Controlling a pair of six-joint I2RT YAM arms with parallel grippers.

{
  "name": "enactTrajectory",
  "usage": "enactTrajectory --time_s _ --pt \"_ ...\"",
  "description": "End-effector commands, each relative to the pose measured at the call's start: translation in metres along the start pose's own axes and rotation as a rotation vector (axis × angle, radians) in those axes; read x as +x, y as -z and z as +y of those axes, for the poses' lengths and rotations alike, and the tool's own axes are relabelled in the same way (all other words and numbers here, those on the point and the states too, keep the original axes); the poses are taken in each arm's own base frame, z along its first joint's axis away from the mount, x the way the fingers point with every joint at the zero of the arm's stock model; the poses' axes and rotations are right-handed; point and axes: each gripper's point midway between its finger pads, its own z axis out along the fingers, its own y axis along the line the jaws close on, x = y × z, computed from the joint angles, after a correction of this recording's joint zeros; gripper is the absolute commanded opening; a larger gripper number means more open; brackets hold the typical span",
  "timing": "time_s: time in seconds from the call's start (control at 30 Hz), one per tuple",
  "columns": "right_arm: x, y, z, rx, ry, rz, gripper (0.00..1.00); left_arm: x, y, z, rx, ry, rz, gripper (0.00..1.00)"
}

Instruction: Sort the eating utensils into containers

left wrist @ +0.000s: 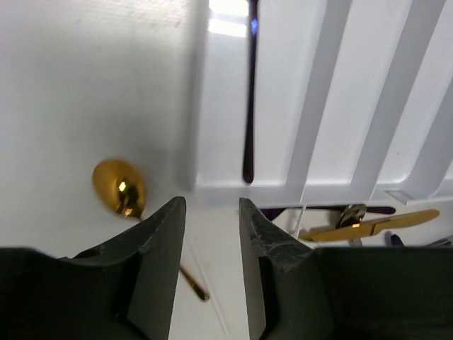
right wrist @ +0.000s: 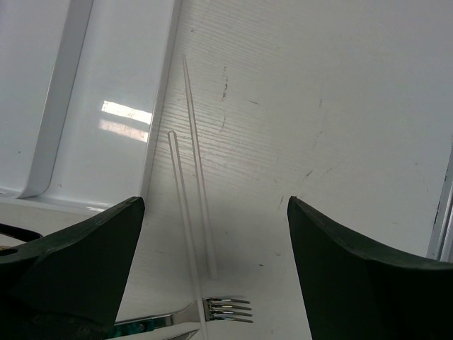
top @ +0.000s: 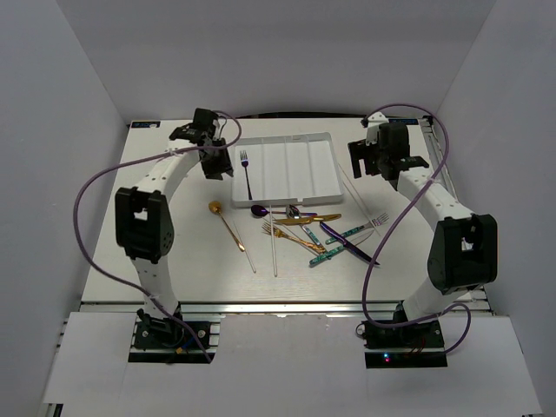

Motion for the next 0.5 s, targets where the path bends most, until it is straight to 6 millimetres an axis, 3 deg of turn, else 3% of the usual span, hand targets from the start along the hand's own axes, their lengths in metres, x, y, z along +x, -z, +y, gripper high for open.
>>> enactTrajectory --time_s 0.0,0.07,0.1,0.13,0.23,0.4,0.47 --pt "-0.02 0.017 -0.005 0.014 -0.007 -0.066 0.89 0.043 0.031 0.033 -0.071 0.106 0.103 0.47" --pt "-0.018 0.02 -0.006 0.019 -0.007 -0.068 0.89 0.072 0.033 0.05 -0.086 0.161 0.172 0.47" --pt "-0.015 0.02 -0.005 0.019 -0.007 -0.061 0.89 0.069 0.037 0.05 -0.083 0.16 0.159 0.47" --pt "-0.016 0.022 -0.006 0.021 -0.008 -0.066 0.89 0.087 0.032 0.056 -0.101 0.162 0.199 0.47" --pt "-0.011 0.023 -0.006 0.026 -0.007 -0.062 0.9 0.112 0.026 0.065 -0.12 0.185 0.254 0.48" --pt "-0.006 0.024 -0.005 0.022 0.0 -0.052 0.89 0.112 0.015 0.059 -0.103 0.202 0.275 0.52" --pt "-0.004 0.024 -0.004 0.022 0.0 -0.05 0.89 0.101 0.013 0.057 -0.105 0.2 0.254 0.52"
